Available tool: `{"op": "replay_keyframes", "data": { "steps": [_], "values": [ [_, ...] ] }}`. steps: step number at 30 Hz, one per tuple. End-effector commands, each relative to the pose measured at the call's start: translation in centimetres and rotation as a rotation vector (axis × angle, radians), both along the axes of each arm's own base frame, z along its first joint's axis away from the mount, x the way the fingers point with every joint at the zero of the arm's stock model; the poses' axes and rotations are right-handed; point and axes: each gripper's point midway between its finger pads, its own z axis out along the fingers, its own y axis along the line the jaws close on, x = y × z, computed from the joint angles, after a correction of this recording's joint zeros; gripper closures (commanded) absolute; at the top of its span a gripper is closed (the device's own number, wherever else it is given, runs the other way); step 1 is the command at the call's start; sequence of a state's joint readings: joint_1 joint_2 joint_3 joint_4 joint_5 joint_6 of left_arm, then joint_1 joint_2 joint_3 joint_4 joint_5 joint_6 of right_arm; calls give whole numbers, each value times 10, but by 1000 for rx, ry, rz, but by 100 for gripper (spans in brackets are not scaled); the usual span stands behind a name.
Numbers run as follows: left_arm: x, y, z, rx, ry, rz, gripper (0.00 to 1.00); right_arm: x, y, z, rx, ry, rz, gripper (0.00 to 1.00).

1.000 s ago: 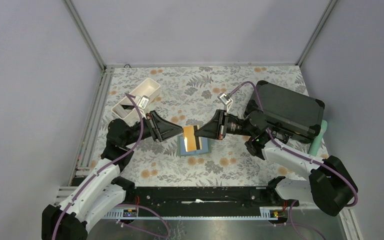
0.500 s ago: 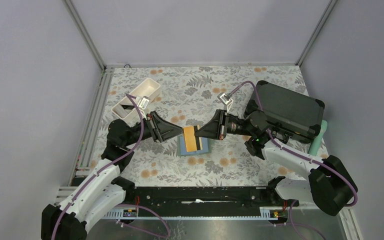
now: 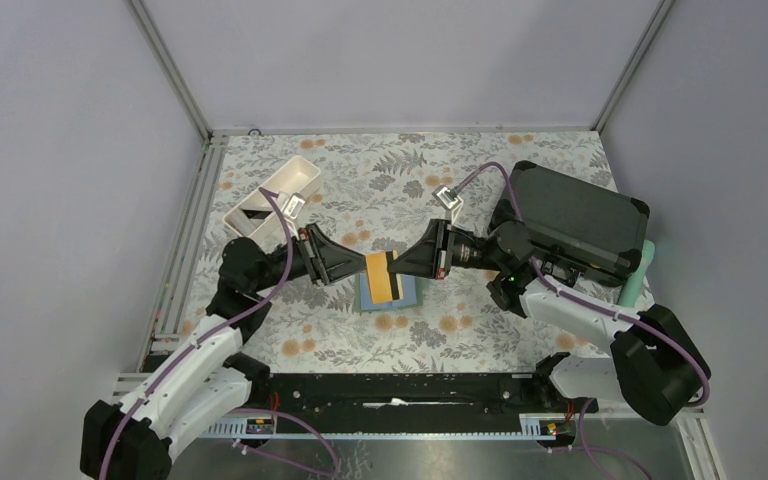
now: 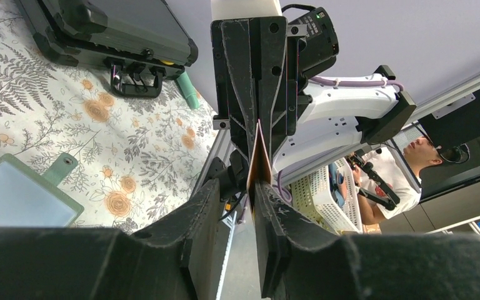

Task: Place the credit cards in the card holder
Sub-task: Place the credit card in the storage box.

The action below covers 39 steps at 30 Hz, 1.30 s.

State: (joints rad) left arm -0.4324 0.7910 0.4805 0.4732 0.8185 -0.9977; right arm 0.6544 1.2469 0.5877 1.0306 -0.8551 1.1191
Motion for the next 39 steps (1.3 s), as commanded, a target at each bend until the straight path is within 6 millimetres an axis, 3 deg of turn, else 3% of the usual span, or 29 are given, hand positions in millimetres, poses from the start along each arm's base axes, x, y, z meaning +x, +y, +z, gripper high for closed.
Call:
{"op": "replay_keyframes", "data": {
  "steps": [1, 7, 12, 20, 28, 39],
  "values": [
    [-1, -4, 4, -19, -34, -9, 74, -2, 1, 20, 58, -82, 7, 100],
    [4, -4, 0, -21, -11, 17, 100, 17, 5, -4, -18, -46, -83, 100],
    [21, -1, -26, 63, 54, 109, 100, 26, 5, -29, -56, -5, -129, 95],
    [25, 3, -25, 67, 57, 125, 100, 30, 6, -48, -62, 45, -135, 93],
    [31, 9, -39, 97, 104, 137, 100, 39, 4, -64, -83, 72, -150, 93],
    [35, 14, -42, 95, 128, 115, 100, 44, 4, -69, -86, 75, -130, 88]
  ]
}}
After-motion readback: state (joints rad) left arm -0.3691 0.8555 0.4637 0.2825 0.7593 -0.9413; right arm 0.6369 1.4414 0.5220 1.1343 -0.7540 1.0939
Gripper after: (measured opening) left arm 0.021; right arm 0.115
